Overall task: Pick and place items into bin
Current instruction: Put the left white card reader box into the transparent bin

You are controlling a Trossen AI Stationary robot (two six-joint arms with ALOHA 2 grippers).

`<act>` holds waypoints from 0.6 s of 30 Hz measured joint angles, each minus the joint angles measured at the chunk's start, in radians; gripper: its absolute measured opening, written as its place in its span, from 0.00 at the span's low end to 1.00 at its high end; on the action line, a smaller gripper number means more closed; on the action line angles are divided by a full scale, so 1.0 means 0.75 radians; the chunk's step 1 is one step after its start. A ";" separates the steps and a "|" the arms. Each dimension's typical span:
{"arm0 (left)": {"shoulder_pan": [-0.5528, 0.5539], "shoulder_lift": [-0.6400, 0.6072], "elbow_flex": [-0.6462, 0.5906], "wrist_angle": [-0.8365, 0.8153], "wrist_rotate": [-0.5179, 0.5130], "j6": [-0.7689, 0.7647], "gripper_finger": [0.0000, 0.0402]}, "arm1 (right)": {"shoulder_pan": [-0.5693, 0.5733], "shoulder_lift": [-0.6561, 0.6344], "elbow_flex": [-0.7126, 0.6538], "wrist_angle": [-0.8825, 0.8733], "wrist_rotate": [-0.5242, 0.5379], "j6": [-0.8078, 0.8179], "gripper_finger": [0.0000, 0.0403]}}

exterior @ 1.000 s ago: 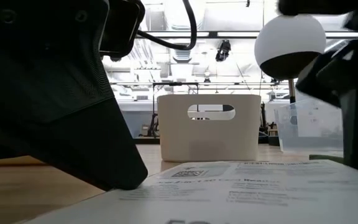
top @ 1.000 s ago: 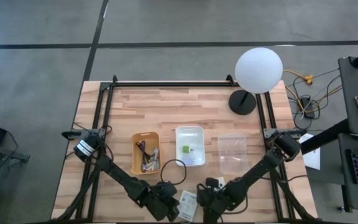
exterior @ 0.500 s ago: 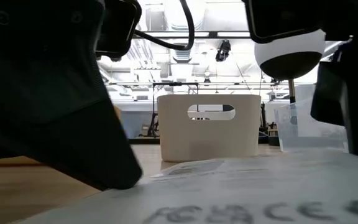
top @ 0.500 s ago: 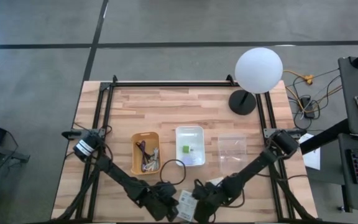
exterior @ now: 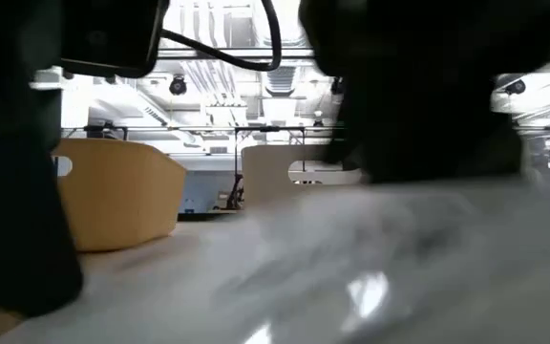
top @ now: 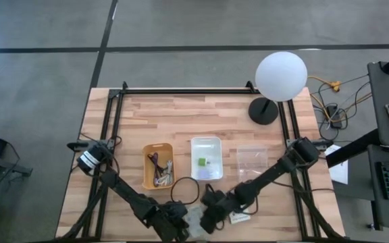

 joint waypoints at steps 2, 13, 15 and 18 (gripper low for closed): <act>0.000 0.001 0.000 0.015 -0.002 -0.001 0.00 | -0.017 -0.001 0.002 0.061 0.029 -0.003 0.34; 0.001 0.001 -0.003 0.025 -0.022 0.002 0.00 | -0.033 0.002 0.009 0.178 0.030 -0.053 0.34; 0.001 0.001 -0.005 0.026 -0.025 0.002 0.00 | -0.026 0.004 0.010 0.177 0.027 -0.069 0.34; 0.001 0.001 -0.005 0.027 -0.030 0.002 0.00 | -0.019 0.005 0.010 0.175 0.019 -0.070 0.34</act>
